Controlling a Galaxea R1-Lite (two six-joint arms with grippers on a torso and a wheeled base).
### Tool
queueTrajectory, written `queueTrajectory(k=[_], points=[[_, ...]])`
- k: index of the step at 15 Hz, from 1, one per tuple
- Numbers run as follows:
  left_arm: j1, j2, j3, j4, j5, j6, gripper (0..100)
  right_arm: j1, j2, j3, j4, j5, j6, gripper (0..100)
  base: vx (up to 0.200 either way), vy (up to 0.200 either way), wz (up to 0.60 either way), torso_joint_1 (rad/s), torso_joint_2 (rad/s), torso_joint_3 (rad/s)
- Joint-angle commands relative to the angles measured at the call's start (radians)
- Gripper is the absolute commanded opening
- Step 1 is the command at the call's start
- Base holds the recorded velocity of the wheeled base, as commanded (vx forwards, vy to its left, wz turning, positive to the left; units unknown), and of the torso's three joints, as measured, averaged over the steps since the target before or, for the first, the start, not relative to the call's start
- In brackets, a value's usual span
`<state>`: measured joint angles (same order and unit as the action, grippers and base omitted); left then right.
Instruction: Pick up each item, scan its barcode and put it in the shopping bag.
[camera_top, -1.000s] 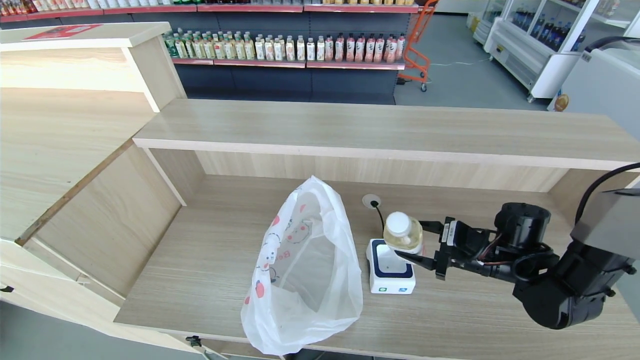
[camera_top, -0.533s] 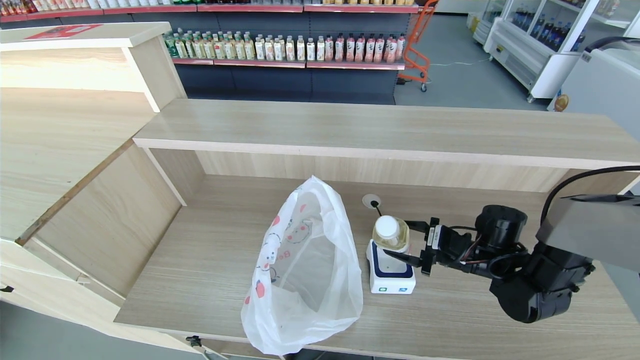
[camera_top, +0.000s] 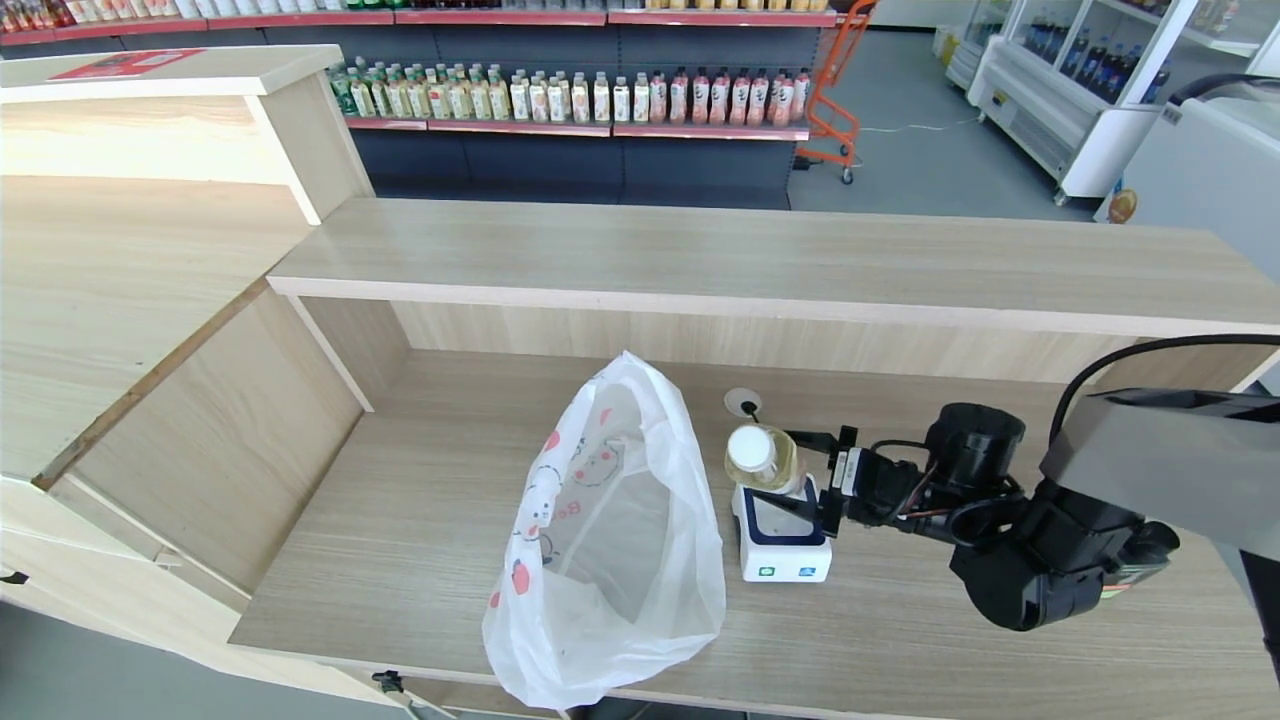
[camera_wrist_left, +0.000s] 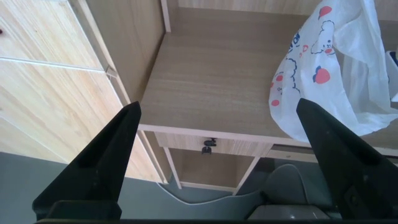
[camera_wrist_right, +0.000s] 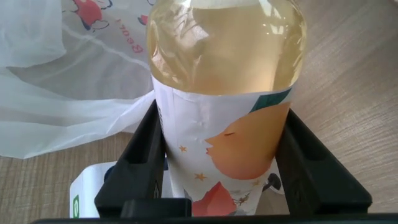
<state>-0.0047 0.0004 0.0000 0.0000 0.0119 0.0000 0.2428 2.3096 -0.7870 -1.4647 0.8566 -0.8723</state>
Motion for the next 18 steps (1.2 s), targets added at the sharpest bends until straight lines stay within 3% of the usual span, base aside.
queueTrajectory(k=[1,4,8,9,10,11,12,14,18], points=[[0.0,0.0,0.0,0.0,0.002,0.0,100,-0.003,0.001,0.0,0.0,-0.002,0.0,0,0.0,0.0,0.0,0.0,0.0,0.0],[0.0,0.0,0.0,0.0,0.0,0.0,100,-0.003,-0.067,0.028,0.017,-0.005,0.018,0,0.0,0.0,0.0,0.0,0.0,0.0],[0.0,0.0,0.0,0.0,0.002,0.0,100,-0.053,-0.351,0.204,0.017,-0.056,0.274,0,0.0,0.0,0.0,0.0,0.0,0.0],[0.0,0.0,0.0,0.0,0.0,0.0,100,-0.043,-0.438,0.242,0.021,-0.125,0.418,0,0.0,0.0,0.0,0.0,0.0,0.0],[0.0,0.0,0.0,0.0,0.0,0.0,100,-0.04,-0.449,0.247,0.021,-0.137,0.437,0,0.0,0.0,0.0,0.0,0.0,0.0],[0.0,0.0,0.0,0.0,0.0,0.0,100,0.029,-0.549,0.276,0.061,-0.286,0.665,0,0.0,0.0,0.0,0.0,0.0,0.0],[0.0,0.0,0.0,0.0,0.0,0.0,100,0.053,-0.59,0.276,0.119,-0.366,0.75,0,0.0,0.0,0.0,0.0,0.0,0.0],[0.0,0.0,0.0,0.0,0.0,0.0,100,0.09,-0.651,0.282,0.251,-0.492,0.866,0,0.0,0.0,0.0,0.0,0.0,0.0],[0.0,0.0,0.0,0.0,0.0,0.0,100,0.113,-0.682,0.324,0.279,-0.55,1.004,0,0.0,0.0,0.0,0.0,0.0,0.0]])
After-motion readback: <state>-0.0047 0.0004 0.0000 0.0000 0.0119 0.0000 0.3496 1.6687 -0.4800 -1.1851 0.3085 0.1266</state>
